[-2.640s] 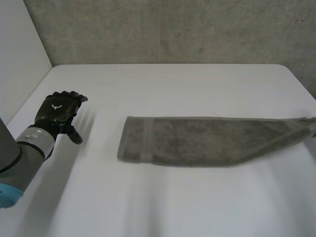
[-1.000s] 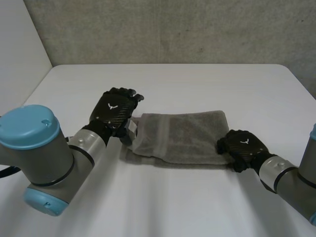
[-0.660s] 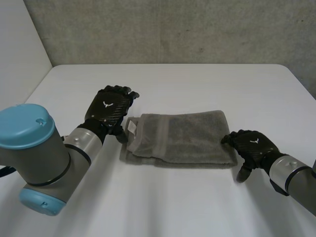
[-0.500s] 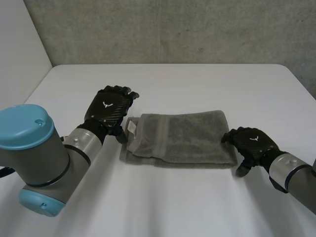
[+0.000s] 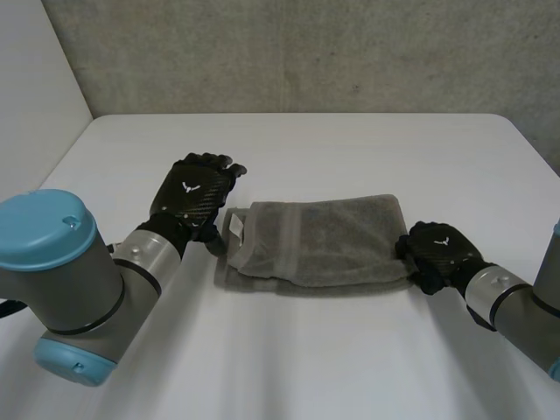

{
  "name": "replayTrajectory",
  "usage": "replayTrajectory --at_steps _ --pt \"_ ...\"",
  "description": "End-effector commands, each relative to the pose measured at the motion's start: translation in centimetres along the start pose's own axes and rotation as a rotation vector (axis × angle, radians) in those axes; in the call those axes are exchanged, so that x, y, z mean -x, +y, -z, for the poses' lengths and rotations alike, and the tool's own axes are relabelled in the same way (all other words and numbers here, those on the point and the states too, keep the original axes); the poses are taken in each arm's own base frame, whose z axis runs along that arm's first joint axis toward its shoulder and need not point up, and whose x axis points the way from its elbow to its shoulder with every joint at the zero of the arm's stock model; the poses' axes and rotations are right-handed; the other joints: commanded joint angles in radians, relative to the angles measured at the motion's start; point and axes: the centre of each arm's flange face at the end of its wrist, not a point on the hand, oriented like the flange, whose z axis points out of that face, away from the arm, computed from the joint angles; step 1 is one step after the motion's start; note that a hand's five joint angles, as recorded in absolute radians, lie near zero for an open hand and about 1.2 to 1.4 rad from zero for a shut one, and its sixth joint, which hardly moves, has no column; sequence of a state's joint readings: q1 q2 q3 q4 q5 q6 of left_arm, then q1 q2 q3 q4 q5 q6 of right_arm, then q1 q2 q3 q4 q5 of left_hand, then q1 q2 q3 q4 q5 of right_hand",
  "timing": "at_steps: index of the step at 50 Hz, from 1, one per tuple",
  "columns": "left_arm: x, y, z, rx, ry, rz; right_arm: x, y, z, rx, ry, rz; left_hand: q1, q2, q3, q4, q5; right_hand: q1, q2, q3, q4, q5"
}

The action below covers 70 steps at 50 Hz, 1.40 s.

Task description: Fold the towel.

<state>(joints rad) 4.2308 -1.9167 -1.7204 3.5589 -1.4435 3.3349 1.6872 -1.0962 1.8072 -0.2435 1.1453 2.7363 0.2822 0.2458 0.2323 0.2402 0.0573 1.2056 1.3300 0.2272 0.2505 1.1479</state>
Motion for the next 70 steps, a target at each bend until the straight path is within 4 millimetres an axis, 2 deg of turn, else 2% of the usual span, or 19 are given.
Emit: replayTrajectory --at_steps 1,5,7,11,18,19,23,26,27,29,35,38,40,44,46,49,51,57,70 --pt "0.3 0.0 0.0 0.003 -0.009 0.001 -2.2 -1.6 1.4 -0.034 0.068 -0.003 -0.092 -0.056 -0.058 -0.066 -0.042 0.191 0.066 -0.053 -0.076 0.074" --pt "0.5 -0.1 0.0 -0.002 -0.014 0.0 -3.1 -2.6 2.0 -0.043 0.087 -0.003 -0.092 -0.056 -0.058 -0.066 -0.042 0.191 0.066 -0.053 -0.076 0.074" --pt "0.6 -0.2 0.0 -0.005 -0.016 0.0 -3.5 -4.7 2.5 -0.073 0.088 0.011 -0.092 -0.056 -0.058 -0.066 -0.042 0.191 0.066 -0.053 -0.076 0.074" --pt "0.9 -0.6 0.0 -0.015 -0.026 -0.001 -2.6 -6.5 2.7 -0.096 0.044 0.025 -0.092 -0.056 -0.058 -0.066 -0.042 0.191 0.066 -0.053 -0.076 0.074" --pt "1.3 -0.6 -0.1 -0.016 -0.039 0.001 4.5 -11.9 2.3 -0.227 -0.14 0.122 -0.095 -0.059 -0.058 -0.066 -0.045 0.191 0.066 -0.053 -0.076 0.074" --pt "1.4 -0.6 -0.1 -0.015 -0.042 0.001 4.6 -11.9 2.3 -0.227 -0.14 0.122 -0.095 -0.059 -0.058 -0.066 -0.045 0.191 0.066 -0.053 -0.076 0.074" --pt "1.9 -0.5 -0.2 -0.013 -0.057 0.002 10.1 -13.2 1.6 -0.271 -0.246 0.151 -0.095 -0.059 -0.058 -0.066 -0.045 0.191 0.066 -0.053 -0.076 0.074" --pt "2.1 -0.5 -0.2 -0.011 -0.067 0.002 14.0 -13.0 1.2 -0.277 -0.321 0.174 -0.098 -0.062 -0.058 -0.066 -0.048 0.191 0.066 -0.053 -0.076 0.074" --pt "2.1 -0.5 -0.2 -0.011 -0.068 0.002 14.0 -13.0 1.2 -0.277 -0.321 0.175 -0.098 -0.062 -0.058 -0.066 -0.048 0.191 0.066 -0.053 -0.076 0.074" --pt "2.1 -0.5 -0.2 -0.01 -0.072 0.002 17.5 -12.1 0.5 -0.271 -0.39 0.192 -0.098 -0.062 -0.058 -0.066 -0.048 0.191 0.066 -0.053 -0.076 0.074" --pt "2.5 -0.4 -0.2 -0.006 -0.092 0.003 21.0 -8.6 -1.6 -0.194 -0.423 0.215 -0.101 -0.065 -0.058 -0.066 -0.051 0.191 0.066 -0.053 -0.076 0.074" --pt "2.6 -0.4 -0.2 -0.005 -0.095 0.003 21.2 -7.8 -2.0 -0.175 -0.416 0.223 -0.101 -0.065 -0.058 -0.066 -0.051 0.191 0.066 -0.053 -0.076 0.074" --pt "2.6 -0.4 -0.2 -0.005 -0.095 0.003 21.1 -7.4 -2.0 -0.16 -0.394 0.23 -0.101 -0.065 -0.058 -0.066 -0.051 -0.612 -0.736 -0.053 -0.076 -0.729" --pt "2.5 -0.5 -0.3 -0.007 -0.092 0.003 20.2 -8.5 -1.2 -0.175 -0.376 0.217 -0.101 -0.065 -0.058 -0.066 -0.051 -0.754 -0.878 -0.053 -0.076 -0.87" --pt "2.6 -0.5 -0.3 -0.009 -0.092 0.002 18.6 -10.9 1.0 -0.227 -0.341 0.204 -0.101 -0.065 -0.058 -0.066 -0.051 -1.031 -1.155 -0.053 -0.076 -1.148" --pt "2.6 -0.5 -0.3 -0.01 -0.093 0.002 17.3 -12.0 1.8 -0.255 -0.309 0.191 -0.101 -0.065 -0.058 -0.066 -0.051 -1.031 -1.155 -0.053 -0.076 -1.148" --pt "2.5 -0.6 -0.3 -0.012 -0.091 0.002 14.4 -13.7 3.1 -0.309 -0.235 0.164 -0.101 -0.065 -0.058 -0.066 -0.051 -1.031 -1.155 -0.053 -0.076 -1.148" --pt "2.5 -0.6 -0.3 -0.017 -0.091 0.001 11.0 -13.5 4.4 -0.295 -0.155 0.142 -0.104 -0.067 -0.058 -0.066 -0.054 -1.031 -1.155 -0.053 -0.076 -1.148" --pt "2.2 -0.5 -0.3 -0.017 -0.084 0.001 10.8 -10.0 3.8 -0.197 -0.181 0.13 -0.101 -0.065 -0.058 -0.066 -0.051 -0.924 -1.049 -0.053 -0.076 -1.041"
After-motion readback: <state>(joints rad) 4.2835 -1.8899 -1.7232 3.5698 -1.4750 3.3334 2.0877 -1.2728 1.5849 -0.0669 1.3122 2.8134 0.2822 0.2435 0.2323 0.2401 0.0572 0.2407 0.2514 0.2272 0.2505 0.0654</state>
